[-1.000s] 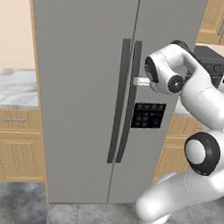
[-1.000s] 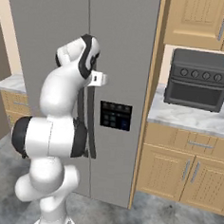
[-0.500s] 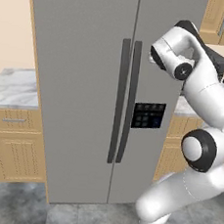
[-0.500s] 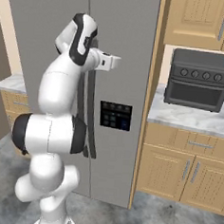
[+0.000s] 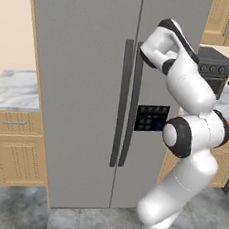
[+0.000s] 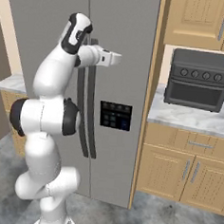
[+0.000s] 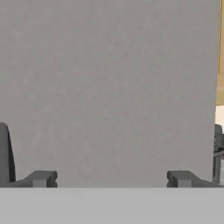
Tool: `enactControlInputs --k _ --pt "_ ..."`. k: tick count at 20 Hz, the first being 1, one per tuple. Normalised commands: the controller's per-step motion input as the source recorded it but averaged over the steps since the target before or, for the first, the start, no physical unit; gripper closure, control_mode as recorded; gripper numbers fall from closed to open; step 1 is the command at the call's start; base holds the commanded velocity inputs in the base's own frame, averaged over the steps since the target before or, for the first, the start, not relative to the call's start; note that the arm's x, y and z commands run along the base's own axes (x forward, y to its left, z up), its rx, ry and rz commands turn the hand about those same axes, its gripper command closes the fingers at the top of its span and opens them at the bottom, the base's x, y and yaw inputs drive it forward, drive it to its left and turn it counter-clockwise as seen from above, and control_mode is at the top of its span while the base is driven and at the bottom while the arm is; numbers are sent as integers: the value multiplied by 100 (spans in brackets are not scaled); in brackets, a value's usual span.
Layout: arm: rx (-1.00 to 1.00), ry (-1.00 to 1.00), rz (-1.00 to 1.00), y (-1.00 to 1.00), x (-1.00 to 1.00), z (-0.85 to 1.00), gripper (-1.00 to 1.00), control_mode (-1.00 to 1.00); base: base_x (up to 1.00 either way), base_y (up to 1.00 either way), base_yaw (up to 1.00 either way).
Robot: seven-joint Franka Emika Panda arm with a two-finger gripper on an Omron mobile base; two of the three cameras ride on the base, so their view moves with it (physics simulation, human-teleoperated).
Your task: Store the kebab skewer in the freezer for long-term storage. Close the freezer door after placing the cooked food.
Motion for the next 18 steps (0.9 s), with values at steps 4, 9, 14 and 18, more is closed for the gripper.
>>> enactControlInputs --k 4,9,14,18 --pt "0 19 -1 -27 70 25 -100 -100 0 0 0" --pt "1 17 0 -43 75 44 -100 -100 0 0 0" --pt "5 22 2 -48 78 52 -100 -100 0 0 0" --pt "3 25 1 -41 78 53 -100 -100 0 0 0"
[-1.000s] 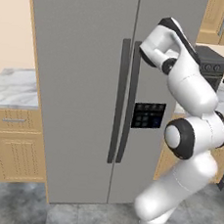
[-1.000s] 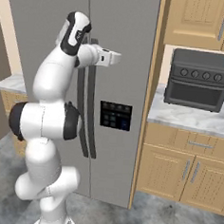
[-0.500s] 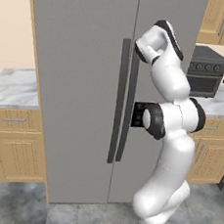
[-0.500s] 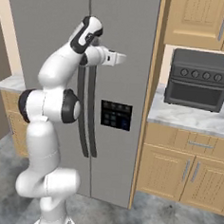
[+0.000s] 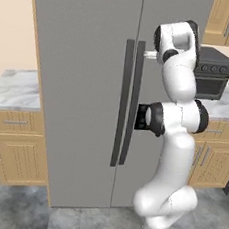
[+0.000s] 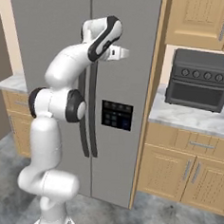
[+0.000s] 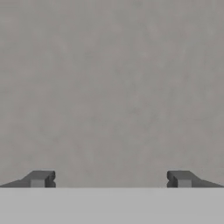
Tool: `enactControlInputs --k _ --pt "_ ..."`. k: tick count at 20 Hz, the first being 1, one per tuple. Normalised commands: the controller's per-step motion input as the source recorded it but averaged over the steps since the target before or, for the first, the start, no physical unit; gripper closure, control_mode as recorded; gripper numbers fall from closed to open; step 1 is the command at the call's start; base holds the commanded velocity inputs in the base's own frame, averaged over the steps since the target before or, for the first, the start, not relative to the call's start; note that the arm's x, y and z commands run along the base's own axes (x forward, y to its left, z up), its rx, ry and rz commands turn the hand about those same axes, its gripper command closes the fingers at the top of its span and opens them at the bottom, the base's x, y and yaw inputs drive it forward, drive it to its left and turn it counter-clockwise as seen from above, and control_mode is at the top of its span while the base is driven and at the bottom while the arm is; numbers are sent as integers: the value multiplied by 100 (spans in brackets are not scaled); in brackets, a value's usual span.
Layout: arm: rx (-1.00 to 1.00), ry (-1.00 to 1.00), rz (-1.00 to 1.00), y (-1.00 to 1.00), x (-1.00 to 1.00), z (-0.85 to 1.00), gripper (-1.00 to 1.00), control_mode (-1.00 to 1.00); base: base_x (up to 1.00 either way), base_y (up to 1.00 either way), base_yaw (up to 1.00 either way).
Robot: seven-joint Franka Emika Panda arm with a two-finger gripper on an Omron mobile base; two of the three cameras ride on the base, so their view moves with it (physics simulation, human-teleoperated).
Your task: Store the kebab skewer in the freezer for long-term storage. Close the freezer door after placing the cooked food.
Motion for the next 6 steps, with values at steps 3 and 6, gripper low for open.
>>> enactControlInputs --k 3,6 --pt "3 18 3 -33 55 36 -100 -100 0 0 0" --pt "1 11 3 -15 10 31 -100 -100 0 0 0"
